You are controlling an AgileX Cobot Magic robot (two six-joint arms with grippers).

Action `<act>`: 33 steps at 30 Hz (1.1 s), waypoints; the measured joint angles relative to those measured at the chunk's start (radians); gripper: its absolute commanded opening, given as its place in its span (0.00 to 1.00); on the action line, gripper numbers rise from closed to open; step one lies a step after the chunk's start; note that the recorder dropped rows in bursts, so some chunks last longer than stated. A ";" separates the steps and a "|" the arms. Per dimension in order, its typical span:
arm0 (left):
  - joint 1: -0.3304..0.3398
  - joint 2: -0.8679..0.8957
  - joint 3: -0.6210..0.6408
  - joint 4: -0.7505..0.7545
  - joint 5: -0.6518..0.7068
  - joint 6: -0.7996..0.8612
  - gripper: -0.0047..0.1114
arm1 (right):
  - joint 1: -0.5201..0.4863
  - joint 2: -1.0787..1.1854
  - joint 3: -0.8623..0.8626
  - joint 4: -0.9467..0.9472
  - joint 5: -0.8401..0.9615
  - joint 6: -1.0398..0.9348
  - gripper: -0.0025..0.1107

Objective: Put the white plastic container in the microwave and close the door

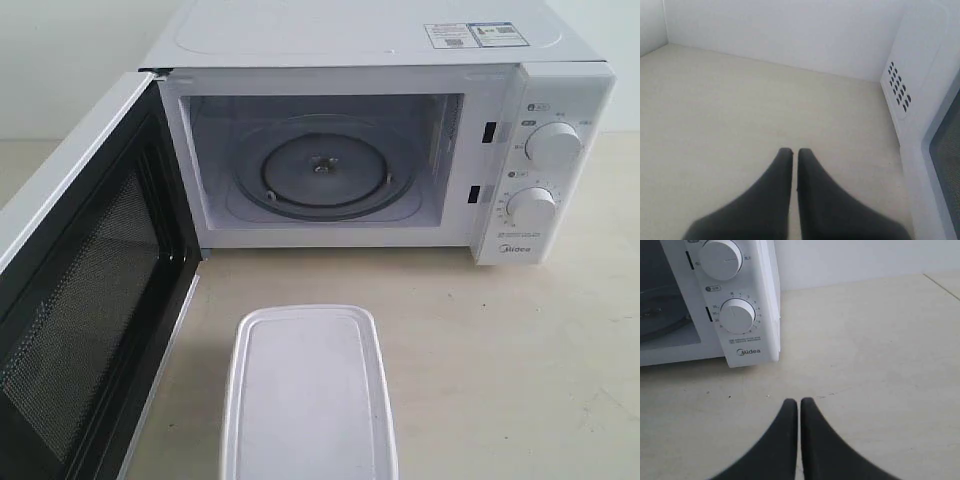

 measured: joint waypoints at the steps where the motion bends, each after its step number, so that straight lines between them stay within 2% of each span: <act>1: 0.000 0.000 0.000 0.000 0.000 0.000 0.08 | 0.000 0.000 0.000 0.000 0.000 0.000 0.02; 24: 0.000 0.000 0.000 0.000 0.000 0.000 0.08 | 0.000 0.000 0.000 0.000 0.000 0.000 0.02; 33: 0.000 0.000 0.000 0.000 0.000 0.000 0.08 | 0.000 0.000 -0.008 0.078 -0.017 0.000 0.02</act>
